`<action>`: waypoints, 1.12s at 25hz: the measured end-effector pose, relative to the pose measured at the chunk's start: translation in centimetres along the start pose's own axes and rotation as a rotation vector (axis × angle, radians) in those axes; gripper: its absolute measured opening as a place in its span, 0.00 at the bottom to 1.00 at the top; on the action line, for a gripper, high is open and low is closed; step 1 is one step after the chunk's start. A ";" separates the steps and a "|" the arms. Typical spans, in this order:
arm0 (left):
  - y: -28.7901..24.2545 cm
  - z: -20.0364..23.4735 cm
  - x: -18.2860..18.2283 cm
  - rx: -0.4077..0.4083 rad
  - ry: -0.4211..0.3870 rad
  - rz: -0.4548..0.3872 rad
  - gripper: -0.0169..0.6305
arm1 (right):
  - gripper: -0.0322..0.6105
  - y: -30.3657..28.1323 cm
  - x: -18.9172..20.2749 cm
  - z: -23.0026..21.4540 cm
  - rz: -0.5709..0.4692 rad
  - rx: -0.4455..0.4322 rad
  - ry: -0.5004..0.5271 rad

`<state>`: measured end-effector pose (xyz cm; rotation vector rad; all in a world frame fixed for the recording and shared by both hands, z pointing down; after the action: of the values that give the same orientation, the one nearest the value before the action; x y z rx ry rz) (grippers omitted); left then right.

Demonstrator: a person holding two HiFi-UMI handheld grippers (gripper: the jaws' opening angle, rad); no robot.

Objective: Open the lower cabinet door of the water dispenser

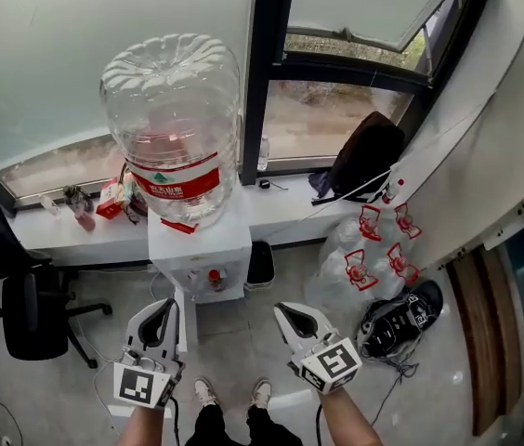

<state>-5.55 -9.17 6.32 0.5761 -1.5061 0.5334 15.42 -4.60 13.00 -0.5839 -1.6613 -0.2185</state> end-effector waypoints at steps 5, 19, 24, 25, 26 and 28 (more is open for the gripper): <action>0.6 -0.6 -4.5 0.005 -0.046 -0.041 0.04 | 0.06 2.3 -4.0 0.3 -0.069 0.026 0.010; 3.7 -0.8 -14.2 -0.021 -0.156 -0.187 0.04 | 0.06 7.6 -10.9 0.9 -0.169 0.068 0.076; 5.4 -1.2 -16.1 -0.029 -0.147 -0.239 0.04 | 0.06 9.3 -12.5 0.6 -0.205 0.100 0.076; 6.0 -1.3 -16.2 -0.038 -0.138 -0.242 0.04 | 0.06 9.6 -12.5 0.6 -0.209 0.110 0.069; 6.7 -1.2 -16.3 -0.050 -0.135 -0.244 0.04 | 0.06 9.9 -12.6 0.5 -0.214 0.120 0.063; 8.1 -0.8 -16.4 -0.076 -0.135 -0.245 0.04 | 0.06 10.3 -12.9 0.5 -0.224 0.134 0.060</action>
<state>-10.28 -2.09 -9.90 0.7370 -1.5489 0.2516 20.99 1.18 -1.47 -0.2875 -1.6680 -0.2814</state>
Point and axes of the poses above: the fingertips, and each gripper's own axes: y backward along the fingers, z to its left, x out of its underside, the point moved 3 cm from there along y, backward along the fingers, and after that the axes turned 2 degrees about -y, right-handed, at the moved point
